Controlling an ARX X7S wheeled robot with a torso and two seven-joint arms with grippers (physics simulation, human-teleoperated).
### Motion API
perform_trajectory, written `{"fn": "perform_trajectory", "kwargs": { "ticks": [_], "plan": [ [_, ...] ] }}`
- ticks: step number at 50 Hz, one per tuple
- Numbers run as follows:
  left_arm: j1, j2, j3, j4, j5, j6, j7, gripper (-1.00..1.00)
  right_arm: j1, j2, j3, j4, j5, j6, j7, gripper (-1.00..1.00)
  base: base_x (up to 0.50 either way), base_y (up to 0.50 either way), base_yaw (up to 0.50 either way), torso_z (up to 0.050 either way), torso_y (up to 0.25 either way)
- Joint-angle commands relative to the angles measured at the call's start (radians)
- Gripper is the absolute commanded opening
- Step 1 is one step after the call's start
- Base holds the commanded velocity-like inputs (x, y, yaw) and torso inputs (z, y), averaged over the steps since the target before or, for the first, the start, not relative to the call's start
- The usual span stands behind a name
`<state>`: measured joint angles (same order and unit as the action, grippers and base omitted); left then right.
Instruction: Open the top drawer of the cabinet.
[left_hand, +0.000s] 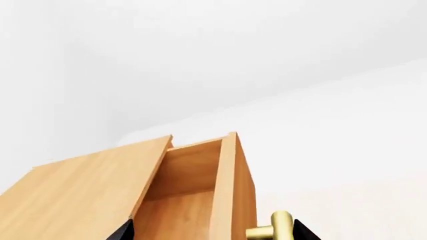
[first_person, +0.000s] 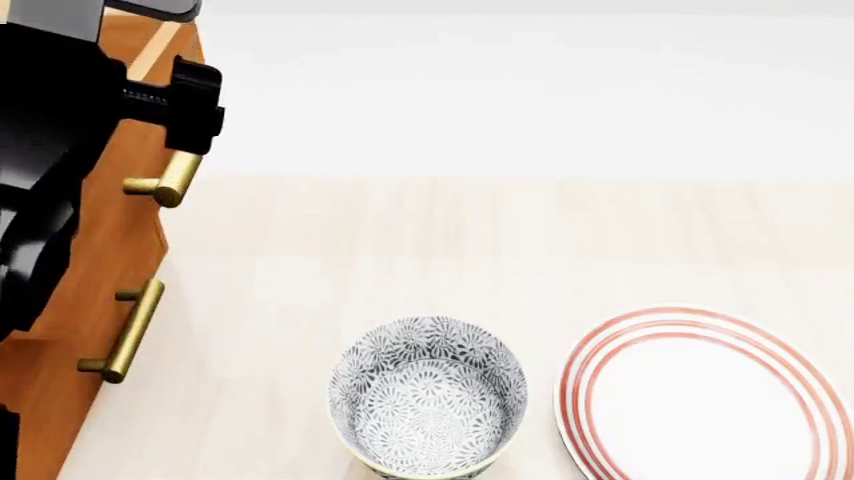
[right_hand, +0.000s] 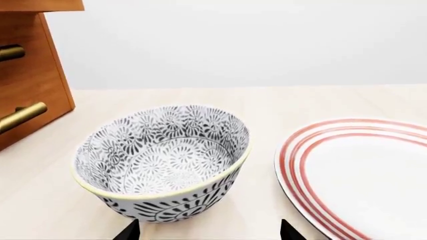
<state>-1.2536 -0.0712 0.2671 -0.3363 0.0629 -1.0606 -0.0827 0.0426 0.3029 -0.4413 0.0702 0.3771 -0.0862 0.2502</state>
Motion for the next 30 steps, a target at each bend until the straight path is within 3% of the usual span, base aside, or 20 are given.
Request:
{"fn": "perform_trajectory", "kwargs": {
  "ticks": [1, 18, 30],
  "plan": [
    [-0.065, 0.04, -0.12, -0.067, -0.051, -0.108, 0.01, 1.0, 0.0, -0.016, 0.021, -0.003, -0.013, 0.002, -0.018, 1.0, 0.0, 0.0, 0.0, 0.0, 0.0],
    [-0.149, 0.045, -0.181, -0.111, -0.14, -0.144, -0.024, 1.0, 0.005, -0.015, 0.016, 0.002, -0.009, 0.003, -0.016, 1.0, 0.0, 0.0, 0.0, 0.0, 0.0],
    [-0.268, 0.063, -0.375, -0.242, -0.261, -0.17, -0.13, 1.0, 0.009, -0.015, 0.017, 0.007, -0.002, 0.004, -0.012, 1.0, 0.0, 0.0, 0.0, 0.0, 0.0]
  ]
}}
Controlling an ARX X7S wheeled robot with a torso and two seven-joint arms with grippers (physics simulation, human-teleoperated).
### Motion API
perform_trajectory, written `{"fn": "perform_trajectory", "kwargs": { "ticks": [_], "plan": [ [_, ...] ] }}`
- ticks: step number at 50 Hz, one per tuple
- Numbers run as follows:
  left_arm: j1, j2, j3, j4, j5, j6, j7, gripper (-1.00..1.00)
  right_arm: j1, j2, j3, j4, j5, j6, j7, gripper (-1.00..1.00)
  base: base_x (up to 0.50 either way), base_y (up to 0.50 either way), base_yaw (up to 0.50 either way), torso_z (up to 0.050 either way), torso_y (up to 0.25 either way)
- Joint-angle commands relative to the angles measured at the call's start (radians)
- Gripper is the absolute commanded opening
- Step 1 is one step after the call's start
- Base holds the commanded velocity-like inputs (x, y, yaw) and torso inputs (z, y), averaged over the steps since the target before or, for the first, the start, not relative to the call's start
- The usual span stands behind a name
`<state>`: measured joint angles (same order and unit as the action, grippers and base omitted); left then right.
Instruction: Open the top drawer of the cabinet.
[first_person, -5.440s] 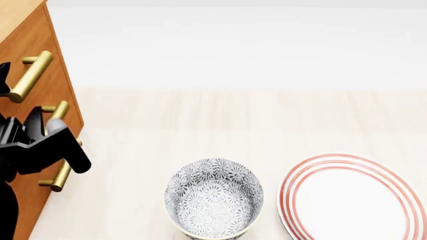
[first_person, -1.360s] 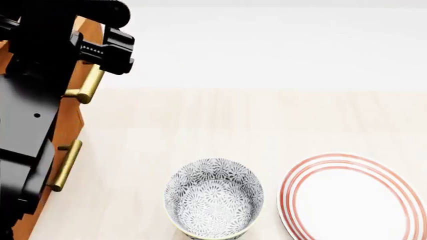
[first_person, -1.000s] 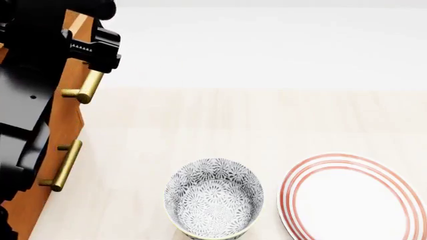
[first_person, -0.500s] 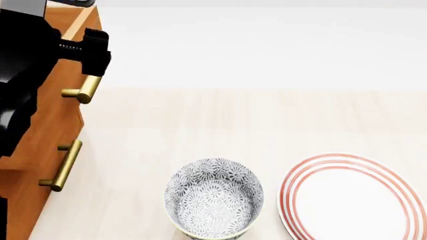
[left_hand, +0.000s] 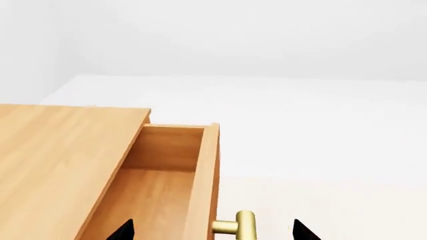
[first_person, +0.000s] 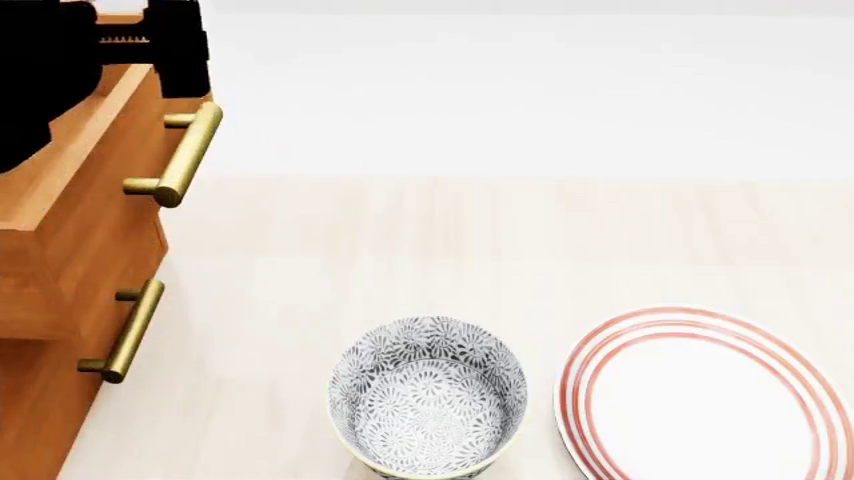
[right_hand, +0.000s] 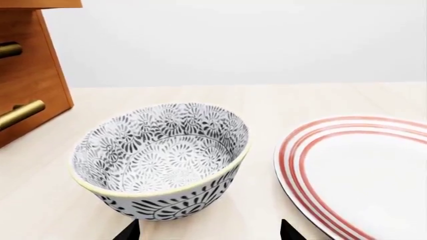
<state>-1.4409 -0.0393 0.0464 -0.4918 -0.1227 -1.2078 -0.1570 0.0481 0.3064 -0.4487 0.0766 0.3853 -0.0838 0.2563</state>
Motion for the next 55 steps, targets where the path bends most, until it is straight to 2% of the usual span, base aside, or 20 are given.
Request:
{"fn": "perform_trajectory", "kwargs": {
  "ticks": [1, 9, 17, 33, 55],
  "plan": [
    [-0.081, 0.029, -0.154, -0.095, -0.083, -0.017, -0.061, 1.0, 0.003, -0.018, 0.024, 0.001, -0.01, 0.001, -0.018, 1.0, 0.0, 0.0, 0.0, 0.0, 0.0],
    [-0.131, 0.026, -0.312, -0.236, -0.163, 0.012, -0.194, 1.0, 0.006, -0.017, 0.025, 0.001, -0.005, 0.003, -0.015, 1.0, 0.0, 0.0, 0.0, 0.0, 0.0],
    [-0.158, 0.02, -0.405, -0.324, -0.203, 0.041, -0.29, 1.0, 0.006, -0.016, 0.022, 0.002, -0.003, 0.003, -0.015, 1.0, 0.0, 0.0, 0.0, 0.0, 0.0],
    [-0.163, 0.012, -0.426, -0.373, -0.267, 0.047, -0.338, 1.0, 0.005, -0.013, 0.015, 0.004, -0.003, 0.002, -0.015, 1.0, 0.0, 0.0, 0.0, 0.0, 0.0],
    [-0.219, -0.022, -0.379, -0.589, -0.243, 0.195, -0.312, 1.0, 0.009, -0.013, 0.008, 0.017, 0.0, -0.005, -0.016, 1.0, 0.0, 0.0, 0.0, 0.0, 0.0]
  ]
}}
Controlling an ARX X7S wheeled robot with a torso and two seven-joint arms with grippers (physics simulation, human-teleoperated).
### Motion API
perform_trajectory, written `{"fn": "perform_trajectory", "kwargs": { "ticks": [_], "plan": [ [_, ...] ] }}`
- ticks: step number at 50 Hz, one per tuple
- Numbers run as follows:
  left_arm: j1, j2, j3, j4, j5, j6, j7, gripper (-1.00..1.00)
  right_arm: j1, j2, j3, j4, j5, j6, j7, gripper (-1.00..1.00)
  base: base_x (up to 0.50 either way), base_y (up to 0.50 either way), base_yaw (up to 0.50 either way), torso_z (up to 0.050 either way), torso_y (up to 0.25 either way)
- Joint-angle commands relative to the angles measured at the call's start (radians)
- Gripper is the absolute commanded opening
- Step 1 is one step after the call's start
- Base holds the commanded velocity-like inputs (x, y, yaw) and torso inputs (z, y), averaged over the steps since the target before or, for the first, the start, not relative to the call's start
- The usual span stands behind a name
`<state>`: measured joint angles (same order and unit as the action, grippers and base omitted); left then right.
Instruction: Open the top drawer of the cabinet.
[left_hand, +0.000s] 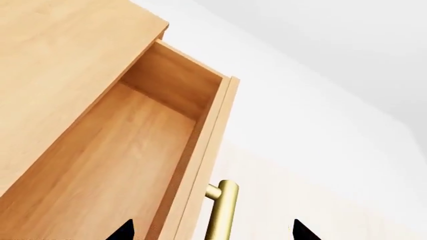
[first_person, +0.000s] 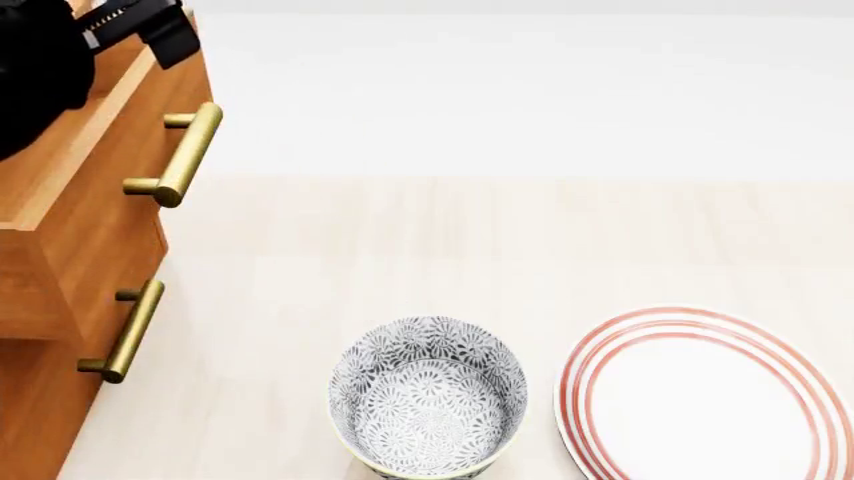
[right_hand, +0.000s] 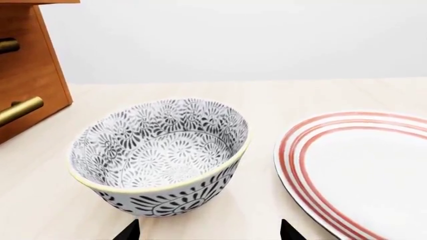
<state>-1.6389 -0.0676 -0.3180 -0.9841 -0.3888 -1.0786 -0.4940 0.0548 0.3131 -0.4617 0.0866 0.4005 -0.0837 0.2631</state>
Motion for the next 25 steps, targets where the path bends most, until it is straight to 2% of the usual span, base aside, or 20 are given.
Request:
{"fn": "perform_trajectory", "kwargs": {
  "ticks": [1, 12, 25],
  "plan": [
    [-0.026, 0.005, -0.013, -0.111, 0.024, 0.073, 0.027, 1.0, 0.002, -0.019, 0.021, 0.007, -0.015, -0.006, -0.023, 1.0, 0.0, 0.0, 0.0, 0.0, 0.0],
    [-0.068, -0.004, -0.019, -0.259, 0.026, 0.122, 0.029, 1.0, 0.001, -0.016, 0.018, 0.0, -0.012, -0.003, -0.019, 1.0, 0.0, 0.0, 0.0, 0.0, 0.0],
    [-0.085, -0.012, -0.016, -0.311, 0.04, 0.158, 0.02, 1.0, 0.005, -0.016, 0.017, 0.002, -0.008, -0.001, -0.015, 1.0, 0.0, 0.0, 0.0, 0.0, 0.0]
  ]
}}
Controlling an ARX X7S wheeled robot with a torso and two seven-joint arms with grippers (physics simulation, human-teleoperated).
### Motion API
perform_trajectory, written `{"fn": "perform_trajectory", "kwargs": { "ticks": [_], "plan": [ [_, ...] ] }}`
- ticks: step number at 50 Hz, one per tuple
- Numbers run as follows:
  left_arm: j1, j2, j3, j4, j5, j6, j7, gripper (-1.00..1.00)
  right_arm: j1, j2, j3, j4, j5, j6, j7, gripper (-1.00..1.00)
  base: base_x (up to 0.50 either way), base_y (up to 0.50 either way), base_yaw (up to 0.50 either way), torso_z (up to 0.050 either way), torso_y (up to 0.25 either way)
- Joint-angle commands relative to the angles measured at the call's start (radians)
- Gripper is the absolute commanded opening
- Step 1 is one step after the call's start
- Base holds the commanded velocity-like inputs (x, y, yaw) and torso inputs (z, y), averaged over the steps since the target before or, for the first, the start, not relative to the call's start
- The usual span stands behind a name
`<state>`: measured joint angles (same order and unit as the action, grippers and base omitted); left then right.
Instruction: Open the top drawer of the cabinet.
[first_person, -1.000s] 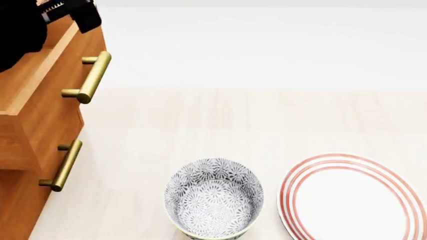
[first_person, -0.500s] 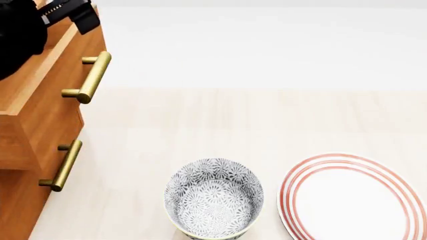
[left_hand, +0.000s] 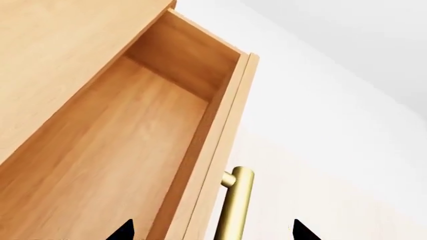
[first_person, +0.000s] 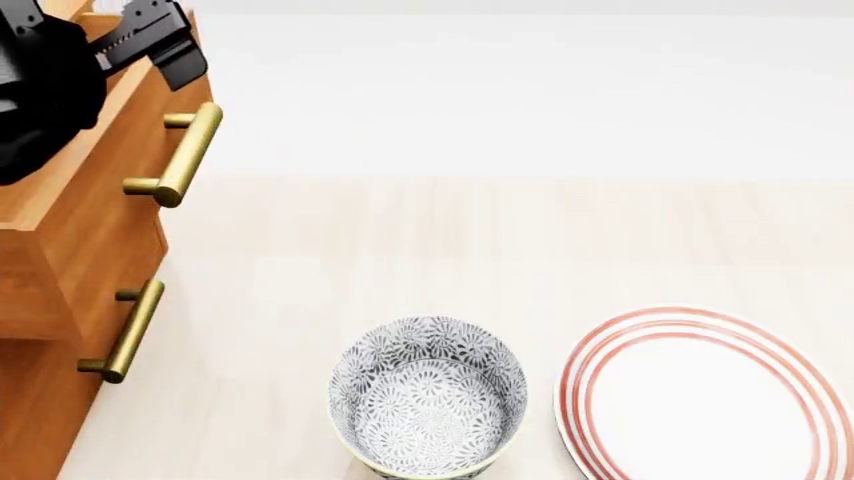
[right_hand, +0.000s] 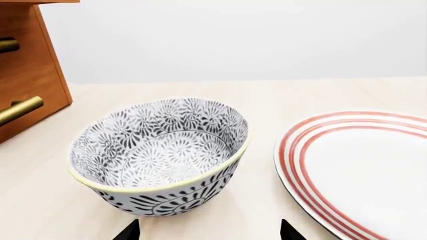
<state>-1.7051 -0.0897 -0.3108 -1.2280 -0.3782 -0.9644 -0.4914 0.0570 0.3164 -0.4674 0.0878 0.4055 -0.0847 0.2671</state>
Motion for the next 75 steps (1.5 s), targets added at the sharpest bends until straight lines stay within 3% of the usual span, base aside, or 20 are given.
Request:
{"fn": "perform_trajectory", "kwargs": {
  "ticks": [1, 50, 57, 75],
  "plan": [
    [-0.019, 0.009, -0.026, -0.072, 0.031, 0.046, 0.017, 1.0, 0.003, -0.018, 0.023, 0.0, -0.012, 0.002, -0.018, 1.0, 0.0, 0.0, 0.0, 0.0, 0.0],
    [-0.002, 0.082, -0.153, -0.075, 0.11, -0.038, 0.093, 1.0, 0.001, -0.009, 0.009, 0.0, -0.004, -0.005, -0.018, 1.0, 0.0, 0.0, 0.0, 0.0, 0.0],
    [0.008, 0.089, -0.042, -0.075, -0.019, -0.037, 0.073, 1.0, -0.002, -0.006, 0.006, -0.008, -0.002, -0.003, -0.015, 1.0, 0.0, 0.0, 0.0, 0.0, 0.0],
    [0.069, 0.088, 0.353, 0.02, -0.516, -0.039, -0.054, 1.0, 0.0, -0.001, 0.009, -0.019, 0.007, 0.001, -0.007, 1.0, 0.0, 0.0, 0.0, 0.0, 0.0]
  ]
}}
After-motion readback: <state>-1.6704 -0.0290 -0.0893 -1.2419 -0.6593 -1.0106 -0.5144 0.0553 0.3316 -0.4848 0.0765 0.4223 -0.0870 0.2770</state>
